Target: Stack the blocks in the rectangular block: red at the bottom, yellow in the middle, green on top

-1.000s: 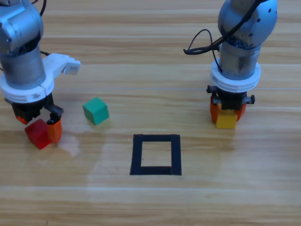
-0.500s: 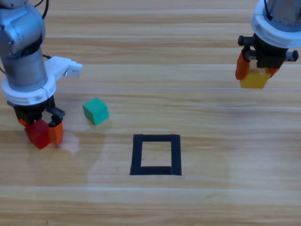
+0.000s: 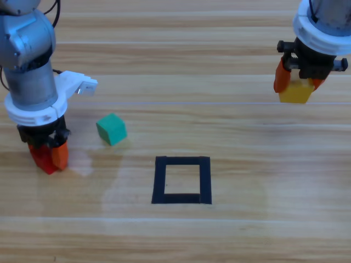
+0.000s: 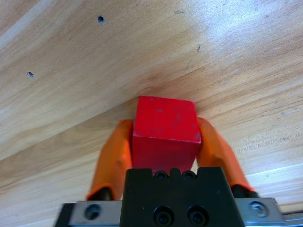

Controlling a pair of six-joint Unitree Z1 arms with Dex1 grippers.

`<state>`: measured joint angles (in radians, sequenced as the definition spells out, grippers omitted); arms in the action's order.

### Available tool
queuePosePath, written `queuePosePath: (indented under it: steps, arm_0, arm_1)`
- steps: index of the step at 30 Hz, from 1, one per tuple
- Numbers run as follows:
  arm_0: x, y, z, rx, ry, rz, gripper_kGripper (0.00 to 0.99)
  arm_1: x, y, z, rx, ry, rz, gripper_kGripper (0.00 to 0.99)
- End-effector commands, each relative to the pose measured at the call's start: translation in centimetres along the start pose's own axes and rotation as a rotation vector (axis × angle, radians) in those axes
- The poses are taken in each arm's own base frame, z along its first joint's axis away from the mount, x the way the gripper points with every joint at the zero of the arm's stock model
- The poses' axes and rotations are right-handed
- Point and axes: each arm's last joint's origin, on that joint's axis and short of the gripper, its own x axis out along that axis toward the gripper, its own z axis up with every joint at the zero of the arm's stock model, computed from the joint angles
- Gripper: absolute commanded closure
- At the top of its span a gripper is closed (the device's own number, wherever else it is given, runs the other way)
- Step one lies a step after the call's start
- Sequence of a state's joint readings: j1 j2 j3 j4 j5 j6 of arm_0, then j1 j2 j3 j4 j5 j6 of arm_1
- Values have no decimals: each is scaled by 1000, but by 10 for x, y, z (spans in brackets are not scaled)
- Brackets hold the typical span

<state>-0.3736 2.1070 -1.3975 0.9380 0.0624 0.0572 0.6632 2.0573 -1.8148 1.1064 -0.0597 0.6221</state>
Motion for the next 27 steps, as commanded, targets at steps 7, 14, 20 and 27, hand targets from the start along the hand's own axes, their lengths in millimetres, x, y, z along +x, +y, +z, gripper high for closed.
queuePosePath:
  steps: [7,14,20,27]
  arm_0:
    - [-26,-16,16,-154,-41,22,990]
    - [-78,-78,24,-362,-87,15,990]
    - [-86,-133,27,-496,-75,10,990]
    - [-70,-169,35,-557,-35,8,990]
  arm_1:
    - [-6,-12,-4,15,19,2,896]
    - [-10,-13,-6,14,16,12,896]
    - [-10,-13,-6,13,18,14,896]
    - [-9,-13,-6,13,20,12,896]
